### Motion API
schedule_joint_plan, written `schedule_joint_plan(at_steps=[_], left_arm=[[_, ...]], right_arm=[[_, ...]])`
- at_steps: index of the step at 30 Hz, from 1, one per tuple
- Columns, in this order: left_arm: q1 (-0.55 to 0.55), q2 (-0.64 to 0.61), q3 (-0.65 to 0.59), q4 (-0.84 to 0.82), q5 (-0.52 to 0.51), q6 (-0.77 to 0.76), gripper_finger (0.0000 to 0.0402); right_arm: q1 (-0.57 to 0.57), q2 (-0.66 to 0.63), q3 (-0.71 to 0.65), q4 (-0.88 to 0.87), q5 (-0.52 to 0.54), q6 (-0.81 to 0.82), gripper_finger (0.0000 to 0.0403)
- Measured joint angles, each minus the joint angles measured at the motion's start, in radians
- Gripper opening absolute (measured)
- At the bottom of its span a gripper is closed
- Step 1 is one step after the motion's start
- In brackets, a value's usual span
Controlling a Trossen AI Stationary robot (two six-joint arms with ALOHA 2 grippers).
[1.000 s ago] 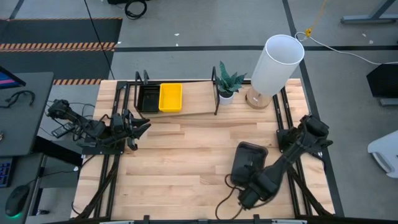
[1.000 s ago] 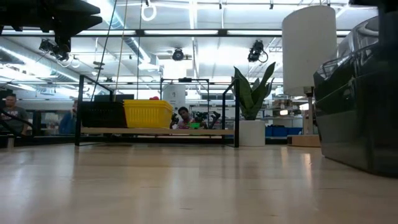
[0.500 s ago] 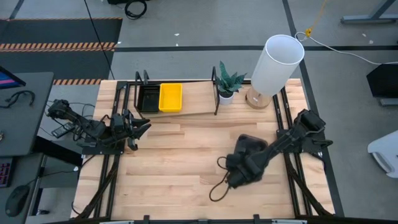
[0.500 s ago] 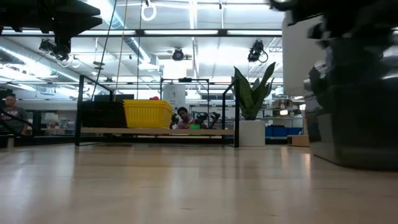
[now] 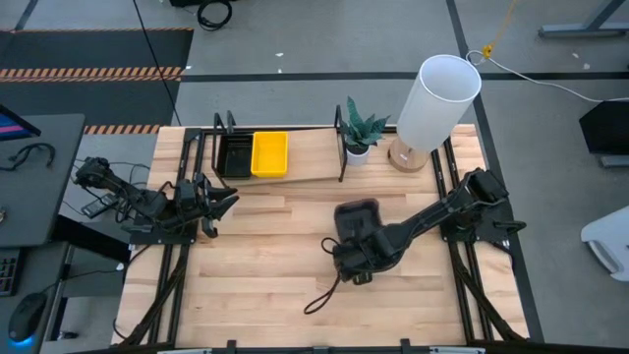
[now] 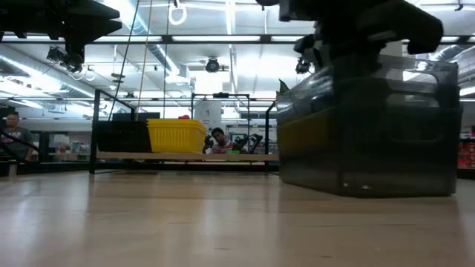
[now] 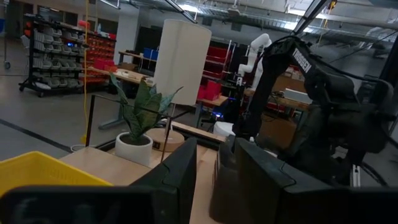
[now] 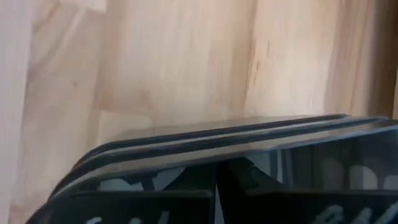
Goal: Stack baskets on shelf by color
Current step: Stack the left black bin on top of the right black bin
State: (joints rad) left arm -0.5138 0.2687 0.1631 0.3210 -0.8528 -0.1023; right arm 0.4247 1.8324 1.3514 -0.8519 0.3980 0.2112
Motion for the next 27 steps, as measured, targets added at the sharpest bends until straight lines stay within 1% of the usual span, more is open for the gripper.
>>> schedule_joint_plan(at_steps=[4, 10, 16, 20, 22, 27], left_arm=[[0.0, 0.0, 0.0, 0.0, 0.0, 0.0, 0.0117], [0.0, 0.0, 0.0, 0.002, 0.0, 0.0, 0.0117], [0.0, 0.0, 0.0, 0.003, 0.0, 0.0, 0.0117], [0.0, 0.0, 0.0, 0.003, 0.0, 0.0, 0.0117], [0.0, 0.0, 0.0, 0.003, 0.0, 0.0, 0.0117], [0.0, 0.0, 0.0, 0.003, 0.0, 0.0, 0.0117]], right_arm=[[-0.001, 0.0, 0.001, 0.064, 0.008, -0.031, 0.0012], [-0.011, -0.001, 0.035, 0.086, 0.029, -0.024, 0.0008], [-0.035, -0.002, 0.042, 0.199, 0.031, -0.144, 0.0008], [-0.051, -0.002, 0.044, 0.263, 0.027, -0.169, 0.0008], [-0.056, -0.002, 0.073, 0.197, 0.025, -0.16, 0.0008], [-0.087, -0.003, 0.221, -0.064, -0.005, -0.048, 0.0008]])
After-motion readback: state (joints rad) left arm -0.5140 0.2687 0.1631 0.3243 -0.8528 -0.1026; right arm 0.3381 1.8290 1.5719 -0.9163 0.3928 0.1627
